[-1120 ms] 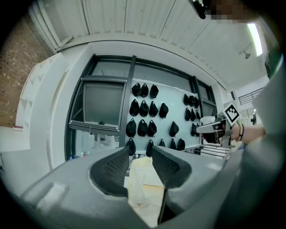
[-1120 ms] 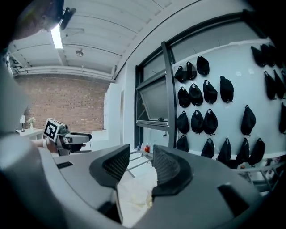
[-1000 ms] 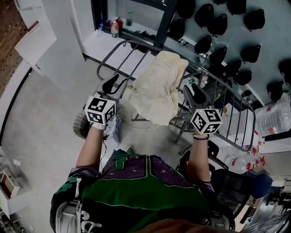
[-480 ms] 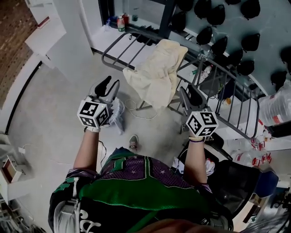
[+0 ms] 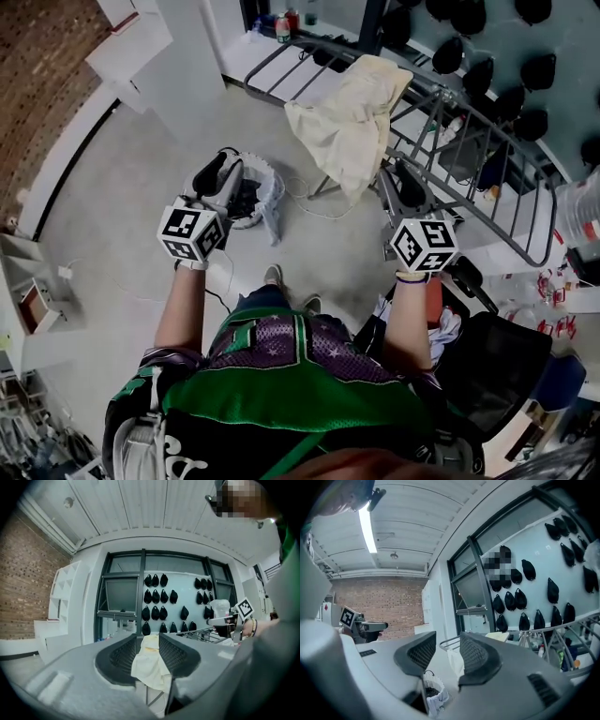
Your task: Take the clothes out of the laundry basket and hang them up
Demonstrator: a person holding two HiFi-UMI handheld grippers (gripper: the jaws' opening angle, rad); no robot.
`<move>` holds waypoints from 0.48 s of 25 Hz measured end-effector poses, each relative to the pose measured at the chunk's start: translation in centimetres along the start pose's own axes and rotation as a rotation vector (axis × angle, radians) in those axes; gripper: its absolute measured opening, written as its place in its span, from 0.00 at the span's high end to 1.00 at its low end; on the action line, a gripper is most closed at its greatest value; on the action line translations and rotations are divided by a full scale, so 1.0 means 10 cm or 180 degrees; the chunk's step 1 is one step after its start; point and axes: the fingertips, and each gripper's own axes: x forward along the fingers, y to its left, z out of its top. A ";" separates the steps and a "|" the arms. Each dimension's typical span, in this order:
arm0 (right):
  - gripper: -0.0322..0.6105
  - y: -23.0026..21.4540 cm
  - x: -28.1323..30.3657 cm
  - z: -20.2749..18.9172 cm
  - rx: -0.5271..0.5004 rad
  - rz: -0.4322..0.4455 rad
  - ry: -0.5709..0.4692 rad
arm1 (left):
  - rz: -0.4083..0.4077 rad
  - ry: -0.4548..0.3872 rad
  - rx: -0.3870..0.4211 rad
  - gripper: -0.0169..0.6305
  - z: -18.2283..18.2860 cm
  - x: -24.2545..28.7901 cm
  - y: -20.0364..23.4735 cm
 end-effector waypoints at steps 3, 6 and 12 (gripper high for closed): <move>0.70 0.26 0.00 0.00 -0.0036 0.0039 0.0009 | 0.0015 -0.0013 0.0089 0.73 0.01 -0.23 0.11; 0.70 0.62 0.02 -0.01 -0.0084 0.0066 0.0010 | -0.0018 -0.0028 0.0213 0.73 0.01 -0.51 0.22; 0.70 1.58 0.26 0.02 -0.0199 0.0089 0.0007 | -0.0022 -0.0085 0.0160 0.73 0.02 -1.17 0.85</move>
